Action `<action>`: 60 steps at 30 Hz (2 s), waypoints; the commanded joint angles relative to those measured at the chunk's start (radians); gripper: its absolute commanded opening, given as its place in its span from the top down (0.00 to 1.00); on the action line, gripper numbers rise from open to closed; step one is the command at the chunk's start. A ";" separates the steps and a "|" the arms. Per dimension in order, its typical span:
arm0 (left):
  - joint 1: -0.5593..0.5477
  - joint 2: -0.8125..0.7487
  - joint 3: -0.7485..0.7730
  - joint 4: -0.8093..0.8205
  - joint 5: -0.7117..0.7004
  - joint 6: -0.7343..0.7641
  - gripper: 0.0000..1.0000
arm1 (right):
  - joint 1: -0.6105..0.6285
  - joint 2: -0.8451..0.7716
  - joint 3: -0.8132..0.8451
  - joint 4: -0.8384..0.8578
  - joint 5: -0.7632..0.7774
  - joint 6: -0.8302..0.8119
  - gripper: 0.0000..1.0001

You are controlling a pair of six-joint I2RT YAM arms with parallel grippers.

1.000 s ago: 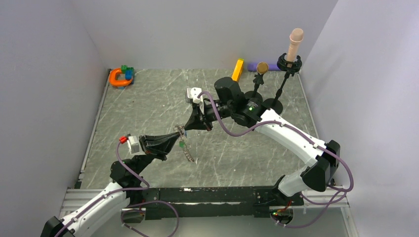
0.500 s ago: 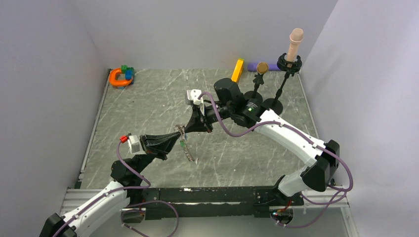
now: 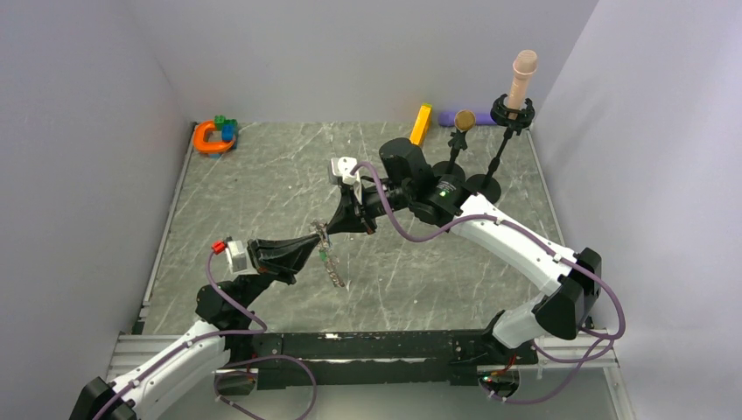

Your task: Put the keys on the keyring

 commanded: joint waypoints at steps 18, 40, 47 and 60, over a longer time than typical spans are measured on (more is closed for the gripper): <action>0.003 -0.029 0.004 0.038 -0.001 -0.006 1.00 | -0.008 -0.011 0.000 0.051 -0.029 0.032 1.00; 0.003 -0.045 0.003 0.007 -0.015 0.002 1.00 | -0.012 -0.015 -0.011 0.075 -0.073 0.050 1.00; 0.003 -0.042 0.005 0.010 -0.008 0.000 1.00 | -0.011 -0.012 -0.011 0.079 -0.071 0.053 1.00; 0.003 -0.027 0.009 0.024 0.010 -0.007 1.00 | -0.011 -0.010 -0.010 0.082 -0.059 0.054 1.00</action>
